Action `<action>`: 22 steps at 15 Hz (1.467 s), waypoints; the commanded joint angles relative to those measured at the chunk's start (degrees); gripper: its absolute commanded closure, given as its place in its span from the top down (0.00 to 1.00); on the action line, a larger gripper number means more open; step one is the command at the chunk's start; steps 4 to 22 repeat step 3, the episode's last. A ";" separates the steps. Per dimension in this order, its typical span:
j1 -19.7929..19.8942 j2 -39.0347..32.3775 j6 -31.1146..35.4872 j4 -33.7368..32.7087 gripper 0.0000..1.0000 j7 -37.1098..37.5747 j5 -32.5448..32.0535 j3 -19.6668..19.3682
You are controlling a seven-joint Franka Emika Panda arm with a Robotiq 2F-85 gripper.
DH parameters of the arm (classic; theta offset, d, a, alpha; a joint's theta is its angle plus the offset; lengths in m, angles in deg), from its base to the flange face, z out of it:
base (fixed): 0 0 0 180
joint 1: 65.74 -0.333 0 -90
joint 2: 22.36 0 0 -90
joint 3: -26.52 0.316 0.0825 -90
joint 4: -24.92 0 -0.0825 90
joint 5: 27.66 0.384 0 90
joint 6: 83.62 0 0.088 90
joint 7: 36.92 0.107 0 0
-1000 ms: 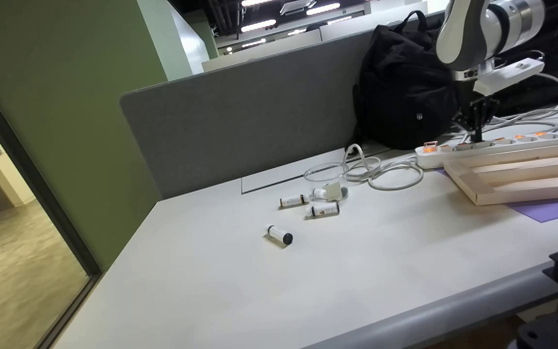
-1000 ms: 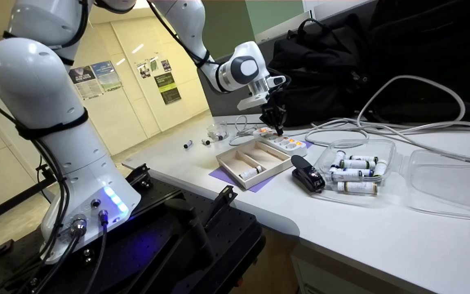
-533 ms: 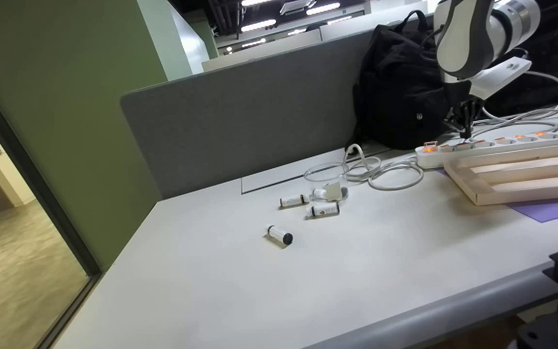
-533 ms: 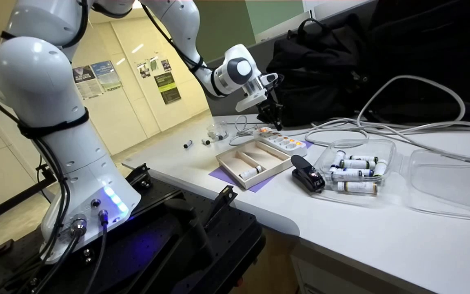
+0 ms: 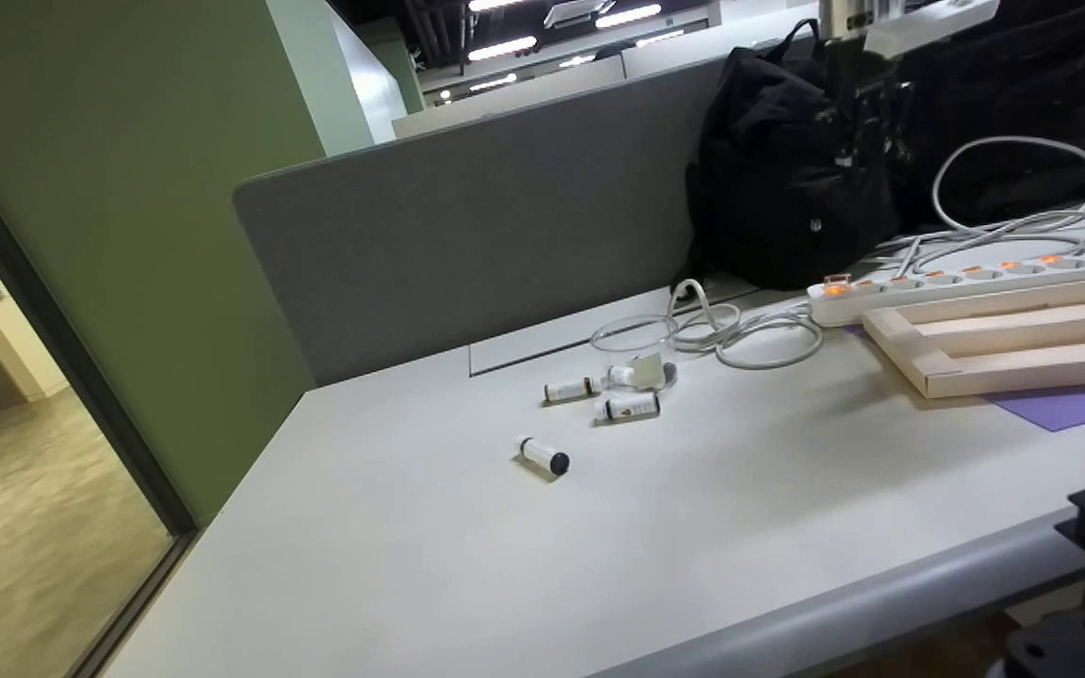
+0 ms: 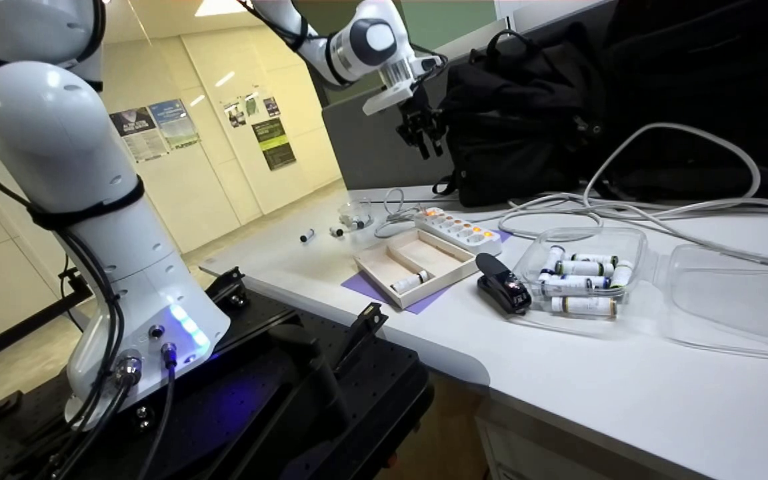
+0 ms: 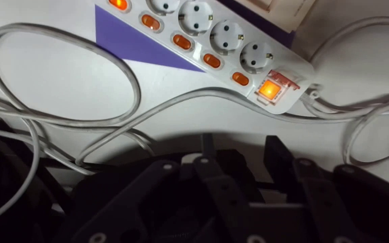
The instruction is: Turn off the middle switch of the adapter
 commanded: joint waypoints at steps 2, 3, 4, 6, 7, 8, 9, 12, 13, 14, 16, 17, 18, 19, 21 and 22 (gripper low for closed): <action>2.60 3.59 -8.59 -0.63 0.55 0.19 0.59 1.18; 3.11 4.44 -10.11 -0.65 0.61 0.02 0.79 1.10; 3.11 4.44 -10.11 -0.65 0.61 0.02 0.79 1.10; 3.11 4.44 -10.11 -0.65 0.61 0.02 0.79 1.10; 3.11 4.44 -10.11 -0.65 0.61 0.02 0.79 1.10; 3.11 4.44 -10.11 -0.65 0.61 0.02 0.79 1.10; 3.11 4.44 -10.11 -0.65 0.61 0.02 0.79 1.10; 3.11 4.44 -10.11 -0.65 0.61 0.02 0.79 1.10; 3.11 4.44 -10.11 -0.65 0.61 0.02 0.79 1.10; 3.11 4.44 -10.11 -0.65 0.61 0.02 0.79 1.10; 3.11 4.44 -10.11 -0.65 0.61 0.02 0.79 1.10; 3.11 4.44 -10.11 -0.65 0.61 0.02 0.79 1.10; 3.11 4.44 -10.11 -0.65 0.61 0.02 0.79 1.10; 3.11 4.44 -10.11 -0.65 0.61 0.02 0.79 1.10; 3.11 4.44 -10.11 -0.65 0.61 0.02 0.79 1.10; 3.11 4.44 -10.11 -0.65 0.61 0.02 0.79 1.10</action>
